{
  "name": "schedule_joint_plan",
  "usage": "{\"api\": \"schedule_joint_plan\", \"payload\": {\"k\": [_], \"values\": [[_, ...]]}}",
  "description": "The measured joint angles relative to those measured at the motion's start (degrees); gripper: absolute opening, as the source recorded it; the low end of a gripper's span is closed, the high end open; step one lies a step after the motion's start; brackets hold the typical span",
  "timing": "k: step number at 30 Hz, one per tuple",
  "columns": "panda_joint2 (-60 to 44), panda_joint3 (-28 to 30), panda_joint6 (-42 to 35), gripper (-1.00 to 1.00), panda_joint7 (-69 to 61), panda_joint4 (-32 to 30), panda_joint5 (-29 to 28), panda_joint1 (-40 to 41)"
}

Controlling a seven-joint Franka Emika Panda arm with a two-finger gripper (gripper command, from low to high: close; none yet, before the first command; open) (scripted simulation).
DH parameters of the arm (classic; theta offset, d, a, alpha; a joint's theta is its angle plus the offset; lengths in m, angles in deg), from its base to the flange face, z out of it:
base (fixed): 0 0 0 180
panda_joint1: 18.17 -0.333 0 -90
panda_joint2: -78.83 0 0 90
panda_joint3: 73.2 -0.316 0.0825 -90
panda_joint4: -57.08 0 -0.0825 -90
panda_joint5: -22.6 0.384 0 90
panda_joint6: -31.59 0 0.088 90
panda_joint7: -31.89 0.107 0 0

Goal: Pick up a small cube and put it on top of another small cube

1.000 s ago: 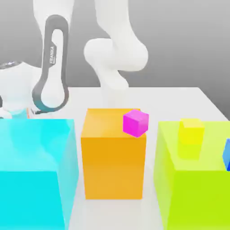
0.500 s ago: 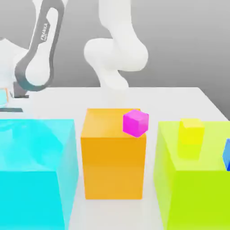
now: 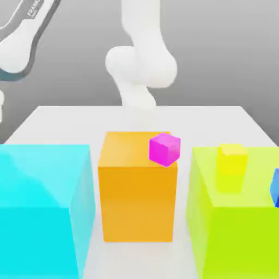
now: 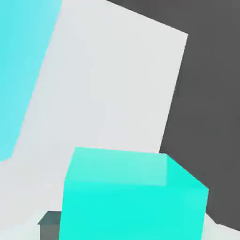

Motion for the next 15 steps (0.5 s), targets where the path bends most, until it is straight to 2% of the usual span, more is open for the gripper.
{"api": "schedule_joint_plan", "payload": {"k": [6, 15], "values": [[-1.1, -8.0, -11.1, -1.0, -14.3, 8.3, 0.5, -17.5], [-2.5, -19.1, -29.0, -1.0, -36.6, 20.2, 1.2, -39.5]]}}
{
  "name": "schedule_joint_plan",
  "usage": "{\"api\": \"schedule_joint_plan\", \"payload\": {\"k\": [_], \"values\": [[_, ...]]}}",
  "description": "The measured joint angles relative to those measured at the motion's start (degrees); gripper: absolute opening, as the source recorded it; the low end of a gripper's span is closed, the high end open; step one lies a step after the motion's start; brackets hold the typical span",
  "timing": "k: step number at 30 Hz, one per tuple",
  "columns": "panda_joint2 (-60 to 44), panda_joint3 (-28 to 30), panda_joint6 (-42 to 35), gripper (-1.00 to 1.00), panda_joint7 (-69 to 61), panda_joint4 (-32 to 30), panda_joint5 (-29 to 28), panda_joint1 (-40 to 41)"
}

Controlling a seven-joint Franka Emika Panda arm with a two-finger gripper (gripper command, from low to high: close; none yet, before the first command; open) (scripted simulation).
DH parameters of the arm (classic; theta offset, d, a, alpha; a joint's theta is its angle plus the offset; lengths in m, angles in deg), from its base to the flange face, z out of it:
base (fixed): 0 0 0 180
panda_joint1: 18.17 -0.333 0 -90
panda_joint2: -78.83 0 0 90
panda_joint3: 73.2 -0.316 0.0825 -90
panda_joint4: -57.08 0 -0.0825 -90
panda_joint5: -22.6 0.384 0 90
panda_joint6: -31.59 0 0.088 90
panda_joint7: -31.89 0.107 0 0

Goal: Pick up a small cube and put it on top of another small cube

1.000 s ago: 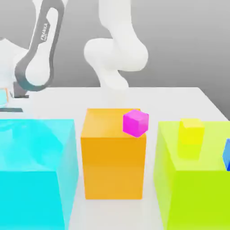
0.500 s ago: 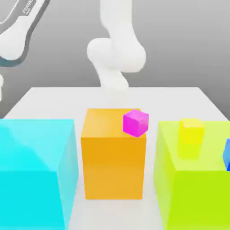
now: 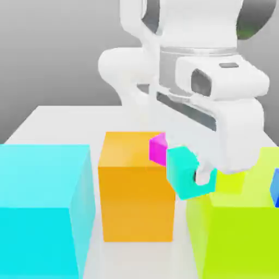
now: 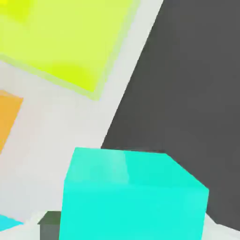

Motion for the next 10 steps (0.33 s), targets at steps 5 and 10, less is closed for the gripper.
{"api": "schedule_joint_plan", "payload": {"k": [5, 10], "values": [[-1.3, -2.1, -3.0, -1.0, -7.1, 2.1, 0.2, -12.4], [-3.4, -0.2, 2.3, 1.0, -7.2, -1.3, -0.2, -9.6]]}}
